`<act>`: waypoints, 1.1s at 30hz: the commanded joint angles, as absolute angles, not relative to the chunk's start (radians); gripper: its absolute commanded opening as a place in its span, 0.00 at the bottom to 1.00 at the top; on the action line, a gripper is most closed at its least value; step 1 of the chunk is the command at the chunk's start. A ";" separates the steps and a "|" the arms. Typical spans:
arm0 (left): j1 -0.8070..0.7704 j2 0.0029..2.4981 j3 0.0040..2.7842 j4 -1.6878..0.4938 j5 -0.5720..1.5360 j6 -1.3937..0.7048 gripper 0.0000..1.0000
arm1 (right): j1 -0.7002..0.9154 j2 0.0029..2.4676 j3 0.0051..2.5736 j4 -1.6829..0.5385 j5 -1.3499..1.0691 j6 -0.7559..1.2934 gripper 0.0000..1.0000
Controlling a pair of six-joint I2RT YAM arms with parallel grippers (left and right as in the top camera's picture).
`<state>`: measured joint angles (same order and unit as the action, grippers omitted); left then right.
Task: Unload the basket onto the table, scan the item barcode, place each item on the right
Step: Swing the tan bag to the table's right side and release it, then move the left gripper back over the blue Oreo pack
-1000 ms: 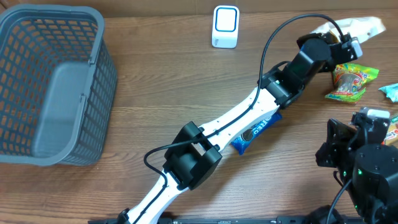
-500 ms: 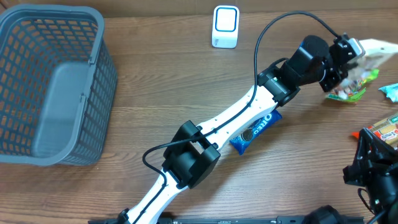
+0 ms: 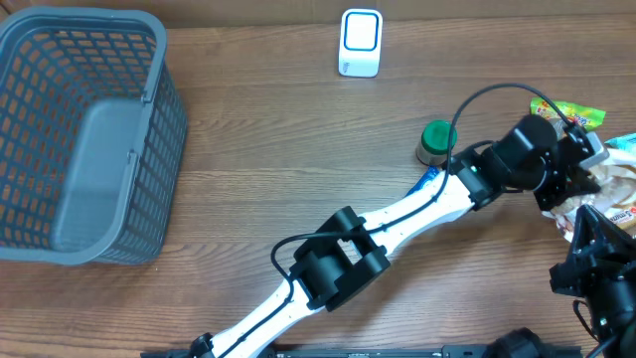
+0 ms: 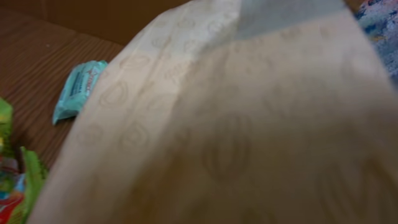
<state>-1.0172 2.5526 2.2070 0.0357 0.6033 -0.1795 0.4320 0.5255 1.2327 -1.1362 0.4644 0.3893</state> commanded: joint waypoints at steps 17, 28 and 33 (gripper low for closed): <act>-1.002 2.645 2.236 0.173 0.527 -0.333 0.77 | 0.431 0.520 1.260 -1.125 0.451 0.393 0.04; -0.945 2.623 2.323 0.095 0.648 -0.323 1.00 | 0.431 0.520 1.260 -1.125 0.451 0.393 0.04; -0.901 2.549 2.455 -0.237 0.556 -0.091 1.00 | 0.431 0.520 1.260 -1.124 0.451 0.393 0.04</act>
